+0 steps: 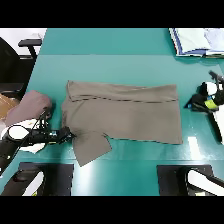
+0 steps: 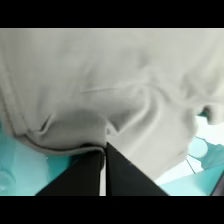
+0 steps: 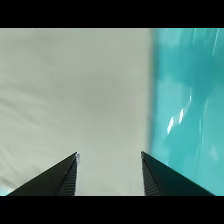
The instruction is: Fold the shirts.
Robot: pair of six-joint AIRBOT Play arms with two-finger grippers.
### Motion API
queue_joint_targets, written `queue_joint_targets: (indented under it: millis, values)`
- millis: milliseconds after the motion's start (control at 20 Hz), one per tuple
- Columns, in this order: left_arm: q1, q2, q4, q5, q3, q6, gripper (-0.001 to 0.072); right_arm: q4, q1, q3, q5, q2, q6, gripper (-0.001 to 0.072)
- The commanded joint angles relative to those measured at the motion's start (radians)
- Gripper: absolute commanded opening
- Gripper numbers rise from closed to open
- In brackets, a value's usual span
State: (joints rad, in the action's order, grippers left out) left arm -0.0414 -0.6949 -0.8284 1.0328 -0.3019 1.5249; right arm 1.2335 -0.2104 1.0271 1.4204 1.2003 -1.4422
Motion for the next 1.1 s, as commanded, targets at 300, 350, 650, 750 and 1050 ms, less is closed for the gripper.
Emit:
queue_joint_targets:
  millis: [300,350,650,750,1050]
  values:
    - [0.0,0.002,0.012,0.025,-0.056,-0.04,0.0031,-0.053,-0.282,-0.517,-0.027,-0.072,0.043,0.0437]
    - [0.0,0.002,0.01,0.024,-0.056,-0.04,0.0031,-0.093,-0.269,-0.527,-0.053,-0.072,0.056,0.0431]
    - [0.0,0.002,-0.048,0.13,-0.066,-0.039,0.0029,-0.134,-0.108,-0.48,-0.103,-0.075,0.056,0.0026]
    - [0.0,0.012,-0.125,0.237,-0.101,-0.027,0.0029,-0.1,-0.065,-0.433,-0.063,-0.103,0.056,0.0018]
    - [0.0,0.342,-0.219,0.587,-0.118,0.151,0.0029,0.165,-0.01,-0.397,0.168,-0.367,0.047,0.0018]
